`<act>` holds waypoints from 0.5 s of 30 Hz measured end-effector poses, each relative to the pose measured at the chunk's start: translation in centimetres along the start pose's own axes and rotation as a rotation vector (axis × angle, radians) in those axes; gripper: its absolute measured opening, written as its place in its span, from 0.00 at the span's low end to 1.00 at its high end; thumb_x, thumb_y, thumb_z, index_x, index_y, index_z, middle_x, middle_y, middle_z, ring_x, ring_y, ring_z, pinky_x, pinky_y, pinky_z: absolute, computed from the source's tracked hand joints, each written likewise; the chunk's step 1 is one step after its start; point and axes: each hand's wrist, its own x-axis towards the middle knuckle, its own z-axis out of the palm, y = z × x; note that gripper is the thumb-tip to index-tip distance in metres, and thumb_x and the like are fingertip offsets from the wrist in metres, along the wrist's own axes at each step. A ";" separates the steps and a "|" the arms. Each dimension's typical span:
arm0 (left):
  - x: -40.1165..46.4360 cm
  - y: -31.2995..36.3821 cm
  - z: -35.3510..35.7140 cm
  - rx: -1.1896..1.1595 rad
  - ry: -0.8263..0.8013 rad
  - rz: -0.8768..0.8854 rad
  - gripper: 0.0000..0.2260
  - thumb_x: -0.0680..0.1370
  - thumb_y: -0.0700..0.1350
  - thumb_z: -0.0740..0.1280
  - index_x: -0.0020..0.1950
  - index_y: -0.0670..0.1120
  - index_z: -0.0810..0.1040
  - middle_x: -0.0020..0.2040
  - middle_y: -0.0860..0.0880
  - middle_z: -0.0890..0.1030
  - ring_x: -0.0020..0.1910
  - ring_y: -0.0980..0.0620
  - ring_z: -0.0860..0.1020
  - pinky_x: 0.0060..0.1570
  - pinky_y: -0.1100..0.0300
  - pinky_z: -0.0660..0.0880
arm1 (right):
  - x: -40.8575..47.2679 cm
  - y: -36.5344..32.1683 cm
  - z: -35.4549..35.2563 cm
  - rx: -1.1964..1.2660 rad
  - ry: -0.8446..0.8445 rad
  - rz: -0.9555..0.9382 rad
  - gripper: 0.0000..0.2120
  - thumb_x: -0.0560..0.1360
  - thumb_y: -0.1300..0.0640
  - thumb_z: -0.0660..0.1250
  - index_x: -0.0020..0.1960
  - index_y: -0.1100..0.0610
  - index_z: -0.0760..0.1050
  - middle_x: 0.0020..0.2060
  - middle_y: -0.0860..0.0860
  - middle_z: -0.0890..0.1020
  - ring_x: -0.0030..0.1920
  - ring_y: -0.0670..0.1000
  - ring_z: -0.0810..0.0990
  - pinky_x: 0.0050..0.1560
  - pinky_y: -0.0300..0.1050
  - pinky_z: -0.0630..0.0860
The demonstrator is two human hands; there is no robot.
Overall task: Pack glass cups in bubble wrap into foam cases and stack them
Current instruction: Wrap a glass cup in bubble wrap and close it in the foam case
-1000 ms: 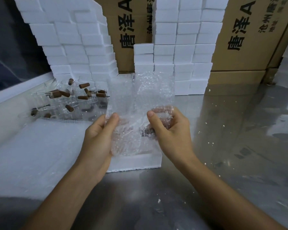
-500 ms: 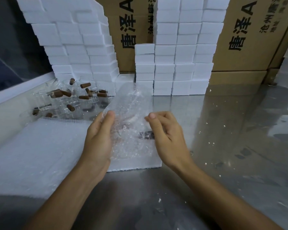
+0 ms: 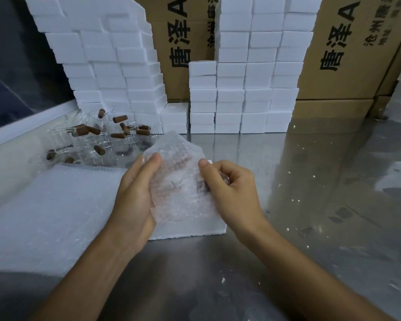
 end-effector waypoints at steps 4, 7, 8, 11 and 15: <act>0.2 0.9 -0.7 0.050 -0.092 0.056 0.16 0.72 0.42 0.70 0.59 0.41 0.78 0.54 0.43 0.84 0.55 0.45 0.83 0.53 0.51 0.80 | 0.8 0.0 -0.9 -0.040 0.020 -0.096 0.23 0.80 0.52 0.67 0.26 0.50 0.69 0.21 0.41 0.70 0.24 0.41 0.67 0.29 0.30 0.63; 0.9 1.7 -2.0 0.049 -0.098 0.066 0.14 0.67 0.35 0.70 0.50 0.44 0.75 0.43 0.44 0.85 0.46 0.49 0.84 0.46 0.58 0.80 | 1.2 -0.2 -1.5 -0.141 -0.023 -0.174 0.24 0.80 0.50 0.65 0.26 0.47 0.65 0.22 0.42 0.67 0.26 0.42 0.64 0.30 0.35 0.62; 1.0 2.0 -2.3 0.036 -0.102 0.055 0.16 0.66 0.34 0.70 0.51 0.46 0.75 0.42 0.45 0.85 0.43 0.50 0.83 0.42 0.60 0.80 | 1.2 -0.2 -1.6 -0.167 -0.041 -0.186 0.24 0.80 0.49 0.65 0.27 0.47 0.64 0.22 0.42 0.66 0.26 0.43 0.64 0.30 0.36 0.62; 1.2 2.1 -2.7 0.026 -0.115 0.051 0.19 0.64 0.34 0.70 0.53 0.48 0.78 0.40 0.47 0.84 0.38 0.51 0.83 0.38 0.62 0.80 | 1.3 -0.1 -1.9 -0.226 -0.056 -0.226 0.23 0.80 0.49 0.64 0.29 0.46 0.63 0.23 0.42 0.67 0.27 0.43 0.65 0.31 0.34 0.62; 0.9 1.8 -2.2 0.005 -0.150 0.060 0.10 0.64 0.34 0.70 0.37 0.48 0.84 0.35 0.48 0.83 0.36 0.52 0.84 0.37 0.64 0.80 | 1.3 0.0 -2.2 -0.278 -0.064 -0.325 0.19 0.80 0.49 0.64 0.31 0.48 0.69 0.24 0.40 0.72 0.27 0.43 0.72 0.31 0.32 0.65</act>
